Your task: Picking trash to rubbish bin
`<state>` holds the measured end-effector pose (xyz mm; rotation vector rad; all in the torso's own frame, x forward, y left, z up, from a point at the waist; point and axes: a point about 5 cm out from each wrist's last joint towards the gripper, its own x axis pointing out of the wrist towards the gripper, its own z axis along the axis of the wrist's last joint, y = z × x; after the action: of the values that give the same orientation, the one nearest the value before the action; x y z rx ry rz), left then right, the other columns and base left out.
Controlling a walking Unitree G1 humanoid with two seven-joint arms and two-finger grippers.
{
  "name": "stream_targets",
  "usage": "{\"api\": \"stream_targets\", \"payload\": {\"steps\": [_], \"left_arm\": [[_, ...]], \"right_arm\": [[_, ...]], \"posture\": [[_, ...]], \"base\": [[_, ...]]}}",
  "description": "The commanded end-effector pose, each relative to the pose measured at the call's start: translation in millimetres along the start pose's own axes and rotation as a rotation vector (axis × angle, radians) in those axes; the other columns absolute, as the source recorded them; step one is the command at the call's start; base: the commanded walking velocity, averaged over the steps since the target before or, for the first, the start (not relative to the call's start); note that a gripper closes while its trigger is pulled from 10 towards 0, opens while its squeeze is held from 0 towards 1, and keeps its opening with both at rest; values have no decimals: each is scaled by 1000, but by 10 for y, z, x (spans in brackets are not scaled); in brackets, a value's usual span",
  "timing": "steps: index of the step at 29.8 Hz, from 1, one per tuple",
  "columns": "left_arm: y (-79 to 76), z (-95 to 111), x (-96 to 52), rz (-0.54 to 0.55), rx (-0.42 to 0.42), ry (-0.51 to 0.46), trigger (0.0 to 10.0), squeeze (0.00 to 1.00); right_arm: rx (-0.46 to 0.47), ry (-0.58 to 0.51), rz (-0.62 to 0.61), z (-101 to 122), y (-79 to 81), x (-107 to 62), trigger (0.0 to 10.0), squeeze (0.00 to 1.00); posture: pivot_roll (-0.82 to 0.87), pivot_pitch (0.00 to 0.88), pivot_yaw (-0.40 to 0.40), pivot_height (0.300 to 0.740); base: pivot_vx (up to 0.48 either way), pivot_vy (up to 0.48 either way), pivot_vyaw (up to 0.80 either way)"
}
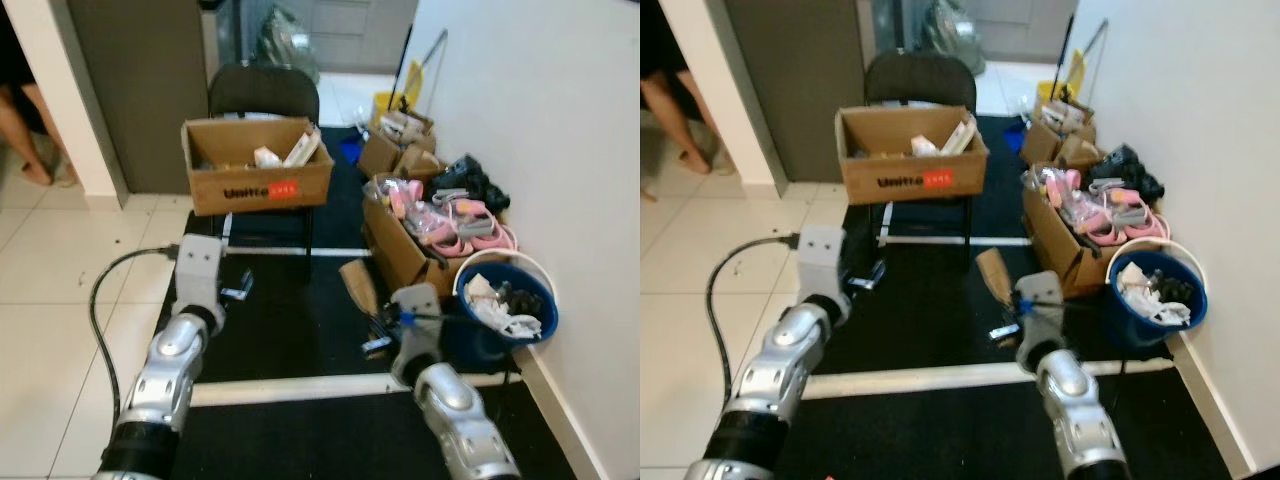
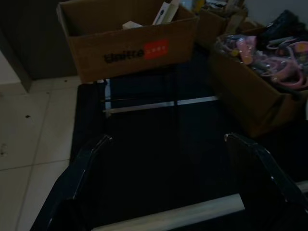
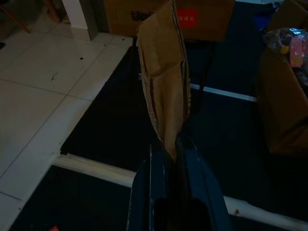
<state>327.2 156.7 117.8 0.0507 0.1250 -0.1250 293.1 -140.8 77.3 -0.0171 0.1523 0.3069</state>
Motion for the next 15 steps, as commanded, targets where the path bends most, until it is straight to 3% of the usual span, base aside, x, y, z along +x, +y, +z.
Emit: {"api": "stream_targets", "payload": {"steps": [1,15], "left_arm": [[-48,-48,-5,-18,-4,19,10000,0],[-39,-58,-12,-7,-16,20,10000,0]], "right_arm": [[0,17,-19,-51,-52,-37,10000,0],[3,23,-14,-61,-38,-37,10000,0]], "posture": [[-66,72,-16,740],[-63,62,-23,740]], "base": [[322,0,0],[362,0,0]]}}
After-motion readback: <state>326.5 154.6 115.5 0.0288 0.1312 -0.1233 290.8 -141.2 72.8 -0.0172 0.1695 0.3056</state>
